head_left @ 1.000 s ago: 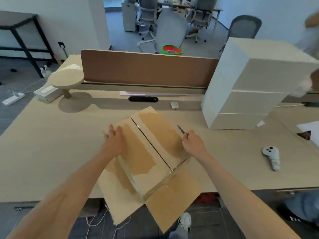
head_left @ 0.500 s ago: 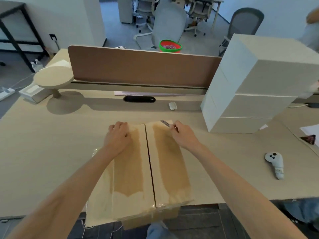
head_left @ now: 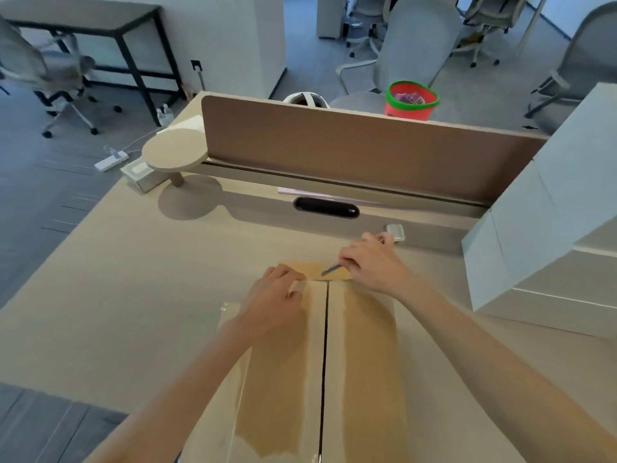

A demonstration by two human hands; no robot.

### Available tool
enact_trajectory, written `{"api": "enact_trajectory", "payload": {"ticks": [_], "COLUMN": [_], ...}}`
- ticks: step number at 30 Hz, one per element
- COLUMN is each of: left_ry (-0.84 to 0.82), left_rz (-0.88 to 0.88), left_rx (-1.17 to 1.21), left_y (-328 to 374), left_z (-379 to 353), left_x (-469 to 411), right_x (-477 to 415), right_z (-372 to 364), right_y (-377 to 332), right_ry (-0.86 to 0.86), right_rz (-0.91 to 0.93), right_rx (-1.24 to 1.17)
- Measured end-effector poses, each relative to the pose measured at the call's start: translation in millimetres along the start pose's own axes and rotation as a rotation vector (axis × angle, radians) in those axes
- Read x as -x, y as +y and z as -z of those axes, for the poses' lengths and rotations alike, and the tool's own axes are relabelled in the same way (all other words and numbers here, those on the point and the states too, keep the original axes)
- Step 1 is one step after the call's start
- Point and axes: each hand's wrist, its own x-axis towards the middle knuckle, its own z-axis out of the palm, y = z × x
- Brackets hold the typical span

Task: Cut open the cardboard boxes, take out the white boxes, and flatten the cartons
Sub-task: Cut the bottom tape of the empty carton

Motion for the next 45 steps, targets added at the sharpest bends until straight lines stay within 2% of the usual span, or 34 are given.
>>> {"api": "enact_trajectory", "payload": {"ticks": [5, 14, 21, 33, 38, 45], "left_ry": [0.028, -0.014, -0.056, -0.048, -0.007, 0.025], "left_rz": [0.014, 0.196, 0.210, 0.185, 0.116, 0.057], "left_rx": [0.050, 0.066, 0.099, 0.039, -0.031, -0.240], "left_y": [2, 13, 20, 21, 19, 18], "left_z": [-5, -10, -12, -23, -23, -36], "left_x": [-1, -2, 1, 4, 4, -2], "right_x": [-8, -6, -1, 0, -6, -9], "right_z": [-3, -4, -4, 7, 3, -6], "right_y": [-2, -7, -10, 12, 19, 31], "right_ry": [-0.005, 0.014, -0.052, -0.122, -0.113, -0.221], "right_rz": [0.074, 0.160, 0.167, 0.257, 0.130, 0.002], "right_rx": [0.030, -0.022, -0.094, 0.059, -0.067, -0.194]}}
